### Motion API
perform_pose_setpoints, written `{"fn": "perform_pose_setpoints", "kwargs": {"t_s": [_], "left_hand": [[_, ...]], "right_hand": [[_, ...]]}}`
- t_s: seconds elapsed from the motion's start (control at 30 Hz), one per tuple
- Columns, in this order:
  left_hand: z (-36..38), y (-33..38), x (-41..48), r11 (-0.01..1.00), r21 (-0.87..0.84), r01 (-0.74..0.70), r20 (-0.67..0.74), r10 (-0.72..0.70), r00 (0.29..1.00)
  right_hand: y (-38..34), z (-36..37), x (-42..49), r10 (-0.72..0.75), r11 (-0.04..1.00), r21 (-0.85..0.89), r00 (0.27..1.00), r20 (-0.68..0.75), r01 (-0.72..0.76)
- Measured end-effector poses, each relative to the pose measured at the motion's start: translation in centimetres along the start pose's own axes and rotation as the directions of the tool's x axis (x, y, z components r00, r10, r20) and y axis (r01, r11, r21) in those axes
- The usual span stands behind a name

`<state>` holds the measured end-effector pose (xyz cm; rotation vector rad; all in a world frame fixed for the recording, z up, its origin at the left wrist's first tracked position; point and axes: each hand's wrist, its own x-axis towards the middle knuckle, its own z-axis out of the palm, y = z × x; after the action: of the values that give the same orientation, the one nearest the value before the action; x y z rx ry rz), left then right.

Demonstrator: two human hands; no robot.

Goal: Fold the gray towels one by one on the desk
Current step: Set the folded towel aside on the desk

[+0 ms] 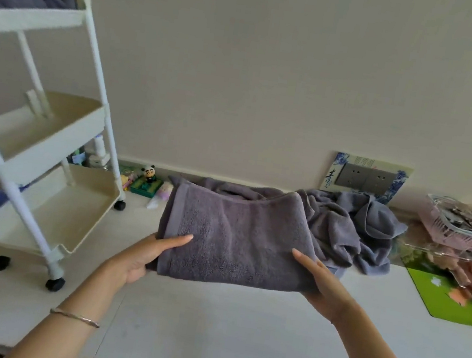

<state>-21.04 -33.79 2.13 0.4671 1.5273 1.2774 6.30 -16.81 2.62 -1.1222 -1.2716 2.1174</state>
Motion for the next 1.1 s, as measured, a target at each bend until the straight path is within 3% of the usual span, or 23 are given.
{"fn": "perform_pose_setpoints", "kwargs": {"t_s": [0.1, 0.2, 0.27, 0.33, 0.47, 0.57, 0.67, 0.87, 0.97, 1.1], "left_hand": [[-1.9, 2.5, -1.9, 0.995, -0.060, -0.081, -0.061, 0.077, 0.995], [-3.8, 4.8, -4.4, 0.975, -0.102, -0.196, -0.221, 0.169, 0.960], [-4.8, 5.9, -5.9, 0.957, -0.138, -0.256, -0.298, 0.207, 0.932], [-5.9, 7.0, -7.5, 0.935, -0.153, -0.321, -0.378, 0.244, 0.893], [-8.0, 8.8, -9.6, 0.885, -0.161, -0.436, -0.556, 0.284, 0.781], [-8.9, 9.6, -9.9, 0.830, -0.157, -0.536, -0.666, 0.312, 0.678], [-8.8, 10.5, -9.5, 0.804, -0.130, -0.580, -0.754, 0.300, 0.584], [-9.0, 12.4, -7.3, 0.804, -0.039, -0.594, -0.883, 0.250, 0.397], [-9.3, 13.7, -6.6, 0.805, 0.066, -0.589, -0.916, 0.283, 0.284], [-9.0, 14.5, -7.7, 0.806, 0.235, -0.543, -0.898, 0.394, 0.197]], "right_hand": [[-3.1, 3.1, 0.7, -0.043, 0.998, 0.044, 0.991, 0.123, 0.038], [-6.3, 6.9, 2.5, -0.084, 0.994, 0.088, 0.955, 0.286, 0.062], [-7.5, 8.9, 4.9, 0.000, 0.992, 0.121, 0.938, 0.346, -0.045], [-8.7, 11.7, 7.0, 0.095, 0.974, 0.142, 0.888, 0.451, -0.176], [-10.8, 18.5, 9.5, -0.072, 0.965, 0.239, 0.770, 0.634, -0.107], [-11.6, 23.4, 10.6, -0.114, 0.944, 0.281, 0.626, 0.771, -0.174], [-11.6, 27.3, 11.4, -0.077, 0.947, 0.230, 0.536, 0.841, -0.225], [-10.2, 34.0, 11.9, 0.003, 0.930, 0.158, 0.437, 0.899, -0.331], [-10.3, 36.4, 12.5, -0.012, 0.929, 0.155, 0.389, 0.921, -0.336], [-10.5, 38.4, 14.1, -0.065, 0.906, 0.204, 0.354, 0.933, -0.371]]}}
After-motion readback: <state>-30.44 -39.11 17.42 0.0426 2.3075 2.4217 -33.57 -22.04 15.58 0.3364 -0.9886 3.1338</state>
